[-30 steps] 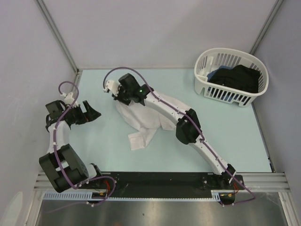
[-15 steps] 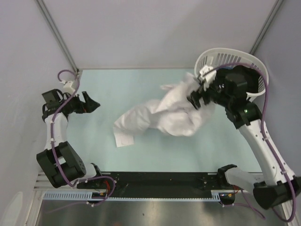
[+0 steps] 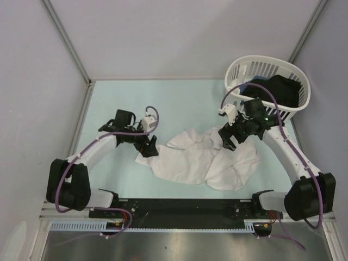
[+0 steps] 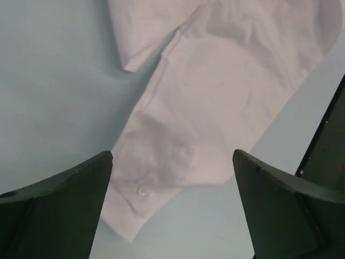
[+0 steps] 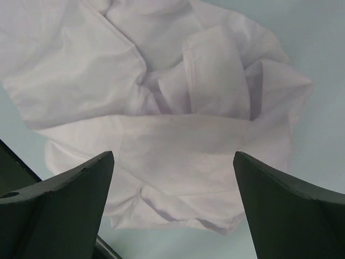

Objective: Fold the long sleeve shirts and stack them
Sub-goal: Flatten the shirt out

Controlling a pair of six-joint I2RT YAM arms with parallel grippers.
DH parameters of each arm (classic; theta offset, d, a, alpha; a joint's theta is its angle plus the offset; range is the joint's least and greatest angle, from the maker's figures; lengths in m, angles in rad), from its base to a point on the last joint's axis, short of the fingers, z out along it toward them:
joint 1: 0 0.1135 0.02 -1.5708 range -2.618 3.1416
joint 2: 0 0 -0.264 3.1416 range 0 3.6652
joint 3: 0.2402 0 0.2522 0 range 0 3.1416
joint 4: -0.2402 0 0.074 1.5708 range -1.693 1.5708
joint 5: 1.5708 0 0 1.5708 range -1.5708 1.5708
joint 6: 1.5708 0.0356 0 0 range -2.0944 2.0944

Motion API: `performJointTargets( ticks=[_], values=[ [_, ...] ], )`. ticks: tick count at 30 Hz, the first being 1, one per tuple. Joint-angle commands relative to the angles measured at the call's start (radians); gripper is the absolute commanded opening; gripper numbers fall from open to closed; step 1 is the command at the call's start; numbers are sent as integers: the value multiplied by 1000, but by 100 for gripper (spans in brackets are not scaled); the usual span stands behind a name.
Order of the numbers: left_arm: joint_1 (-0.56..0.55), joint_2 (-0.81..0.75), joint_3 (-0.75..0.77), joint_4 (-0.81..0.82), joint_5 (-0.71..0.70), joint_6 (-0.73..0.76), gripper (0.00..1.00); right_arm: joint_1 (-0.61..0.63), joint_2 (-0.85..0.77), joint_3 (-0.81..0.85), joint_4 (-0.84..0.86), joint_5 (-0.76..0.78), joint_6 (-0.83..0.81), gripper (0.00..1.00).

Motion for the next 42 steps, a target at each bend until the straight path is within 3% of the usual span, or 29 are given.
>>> performJointTargets(
  ticks=[1,3,6,9,10,12,13,14,15,16,21,29,33,35,36,37,38,40,41,42],
  values=[
    [-153,71,-34,96,-90,18,99,32,121,1,52,70,62,98],
    [-185,108,-54,133,-173,17,99,32,179,0,75,85,79,97],
    [-187,157,-56,135,-242,12,90,63,239,6,97,107,53,90],
    [-168,209,-42,98,-290,23,69,104,273,12,59,114,14,79],
    [-147,230,-38,90,-281,14,57,114,274,8,57,114,13,74],
    [-42,252,-1,46,-238,9,47,144,284,1,60,111,11,58],
    [-3,261,15,31,-226,12,34,157,291,1,65,107,10,47],
    [34,276,47,15,-224,40,26,170,305,9,68,107,10,21],
    [94,280,62,-8,-231,44,12,195,316,17,75,104,13,5],
    [123,283,76,-17,-239,50,0,203,345,29,92,93,36,0],
    [318,267,209,-94,-195,78,0,255,451,292,138,10,131,0],
    [498,183,450,-216,-43,52,0,276,522,687,146,-131,281,0],
    [455,93,518,-295,122,66,0,214,431,670,111,-186,318,0],
    [353,22,515,-354,167,101,0,175,399,592,56,-194,260,1],
    [303,-1,518,-377,210,115,0,163,374,563,19,-186,228,10],
    [250,-25,532,-391,225,109,0,151,364,538,14,-186,227,34],
    [122,-76,545,-391,244,95,0,120,354,487,16,-185,237,47],
    [-26,-113,587,-376,247,42,0,91,345,446,49,-194,290,74],
    [-165,-136,626,-325,236,19,0,82,347,433,60,-203,299,78],
    [-221,-142,645,-300,233,-1,0,72,350,437,63,-221,304,80]
  ],
)
